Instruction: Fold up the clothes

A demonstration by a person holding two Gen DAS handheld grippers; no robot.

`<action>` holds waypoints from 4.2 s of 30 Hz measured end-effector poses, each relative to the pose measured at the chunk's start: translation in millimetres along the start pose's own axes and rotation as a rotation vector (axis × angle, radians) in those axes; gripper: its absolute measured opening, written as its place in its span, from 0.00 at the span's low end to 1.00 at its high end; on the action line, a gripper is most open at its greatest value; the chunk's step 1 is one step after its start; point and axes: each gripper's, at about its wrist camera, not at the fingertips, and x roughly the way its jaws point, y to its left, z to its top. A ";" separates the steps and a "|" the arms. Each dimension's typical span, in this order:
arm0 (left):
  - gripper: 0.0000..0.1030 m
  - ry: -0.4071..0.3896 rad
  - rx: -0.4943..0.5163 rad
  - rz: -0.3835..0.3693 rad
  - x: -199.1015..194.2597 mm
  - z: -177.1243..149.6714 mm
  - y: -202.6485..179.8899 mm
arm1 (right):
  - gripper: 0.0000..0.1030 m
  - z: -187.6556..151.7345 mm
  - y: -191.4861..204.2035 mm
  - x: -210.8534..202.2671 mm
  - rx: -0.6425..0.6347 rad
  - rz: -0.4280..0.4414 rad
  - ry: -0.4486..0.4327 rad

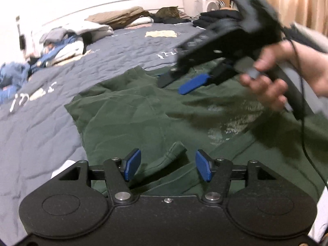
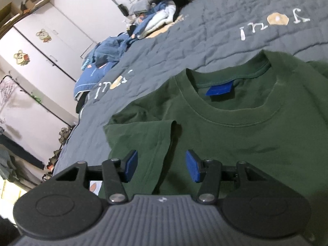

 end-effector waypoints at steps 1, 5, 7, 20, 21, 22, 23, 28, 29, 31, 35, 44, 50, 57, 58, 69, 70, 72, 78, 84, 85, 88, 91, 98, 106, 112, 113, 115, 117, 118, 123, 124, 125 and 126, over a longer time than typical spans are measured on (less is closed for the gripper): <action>0.56 -0.003 0.018 0.004 1.3 -1.5 -2.7 | 0.50 1.0 -0.8 5.0 0.010 -0.002 0.000; 0.39 0.012 0.098 0.074 14.0 -5.9 -13.2 | 0.50 4.8 -2.7 22.9 0.049 -0.008 -0.002; 0.22 0.023 0.093 0.084 19.4 -6.1 -12.7 | 0.50 6.7 -2.0 28.8 0.068 -0.007 -0.007; 0.08 -0.023 0.072 0.028 5.5 0.1 -6.6 | 0.00 10.9 4.6 3.5 0.161 0.086 -0.171; 0.08 -0.020 0.080 0.026 5.9 0.0 -8.2 | 0.00 9.2 3.1 0.1 0.163 0.082 -0.182; 0.08 -0.017 0.090 0.024 6.4 -0.2 -10.0 | 0.00 7.4 1.6 -3.4 0.166 0.078 -0.193; 0.08 -0.008 0.100 0.022 7.6 -0.8 -11.7 | 0.00 5.6 0.0 -6.3 0.167 0.072 -0.202; 0.09 0.056 0.174 0.053 18.8 -8.1 -20.7 | 0.03 -4.8 -8.1 2.8 0.092 -0.066 -0.221; 0.11 0.059 0.174 0.049 18.2 -8.0 -19.9 | 0.04 -4.0 -9.4 4.2 0.077 -0.083 -0.220; 0.23 0.052 0.125 0.022 11.3 -5.1 -12.3 | 0.05 -0.3 -12.4 3.0 0.078 -0.076 -0.210; 0.51 -0.042 -0.047 -0.046 -11.2 5.0 14.6 | 0.13 10.0 2.4 -10.8 0.025 -0.021 -0.224; 0.51 0.058 -0.308 0.177 3.3 -0.3 66.4 | 0.45 38.7 67.1 24.2 -0.273 -0.074 -0.150; 0.51 0.018 -0.420 0.195 -1.5 -1.8 95.8 | 0.45 64.5 52.3 57.7 -0.287 -0.198 -0.099; 0.51 -0.175 -0.627 0.075 9.9 14.9 161.3 | 0.45 80.1 30.5 59.4 -0.284 -0.236 -0.100; 0.51 -0.182 -0.619 0.077 15.4 18.6 164.9 | 0.45 80.4 30.6 60.3 -0.308 -0.234 -0.091; 0.50 -0.156 -0.631 0.035 62.8 25.1 166.8 | 0.46 88.3 12.0 94.2 -0.262 -0.215 -0.031; 0.50 -0.157 -0.637 0.031 66.1 26.0 168.3 | 0.46 89.3 10.8 95.9 -0.254 -0.212 -0.030; 0.49 -0.159 -0.648 0.019 72.4 28.1 171.6 | 0.46 91.2 7.9 98.4 -0.230 -0.200 -0.028; 0.12 -0.115 -0.757 -0.026 89.0 16.2 191.4 | 0.26 96.4 -1.7 108.6 -0.141 -0.137 0.010; 0.08 -0.175 -0.843 0.000 75.0 7.0 209.1 | 0.10 98.9 -10.0 109.2 -0.050 -0.113 -0.048; 0.08 -0.178 -0.848 0.003 73.3 6.8 211.0 | 0.09 98.8 -9.3 109.1 -0.044 -0.108 -0.064; 0.08 -0.162 -0.825 0.028 75.6 9.1 207.5 | 0.09 98.2 -5.8 110.9 -0.035 -0.121 -0.103; 0.08 -0.141 -0.815 0.053 80.1 10.5 204.2 | 0.09 97.5 -6.2 117.4 -0.048 -0.146 -0.101; 0.30 -0.143 -0.866 0.079 77.1 6.4 210.4 | 0.13 100.8 -0.3 109.8 -0.088 -0.150 -0.067; 0.31 -0.191 -0.887 0.050 67.5 7.3 214.7 | 0.29 95.4 16.8 60.8 -0.149 -0.140 -0.104; 0.30 -0.116 -0.916 0.062 81.2 1.3 213.2 | 0.37 75.9 23.7 4.3 -0.157 -0.119 -0.169; 0.29 -0.117 -0.921 0.063 81.7 -0.6 213.5 | 0.38 70.1 23.4 -6.0 -0.158 -0.125 -0.181; 0.13 -0.128 -0.909 0.070 80.6 -0.2 211.9 | 0.41 59.1 22.0 -25.1 -0.155 -0.137 -0.202; 0.12 -0.136 -0.900 0.085 78.6 2.2 209.5 | 0.43 47.5 17.0 -46.7 -0.139 -0.157 -0.236; 0.12 -0.137 -0.901 0.095 78.0 3.1 208.3 | 0.44 41.9 14.0 -57.7 -0.127 -0.167 -0.256; 0.19 -0.125 -0.935 0.146 77.9 5.3 204.6 | 0.45 14.4 -8.7 -109.9 -0.065 -0.219 -0.356; 0.22 -0.123 -0.942 0.153 77.1 5.5 204.4 | 0.45 9.4 -14.6 -119.1 -0.051 -0.231 -0.375; 0.27 -0.122 -0.946 0.159 75.9 5.9 204.1 | 0.45 4.4 -20.6 -128.4 -0.036 -0.242 -0.393; 0.27 -0.130 -0.940 0.166 72.9 7.1 203.9 | 0.45 -0.5 -26.5 -137.6 -0.022 -0.254 -0.412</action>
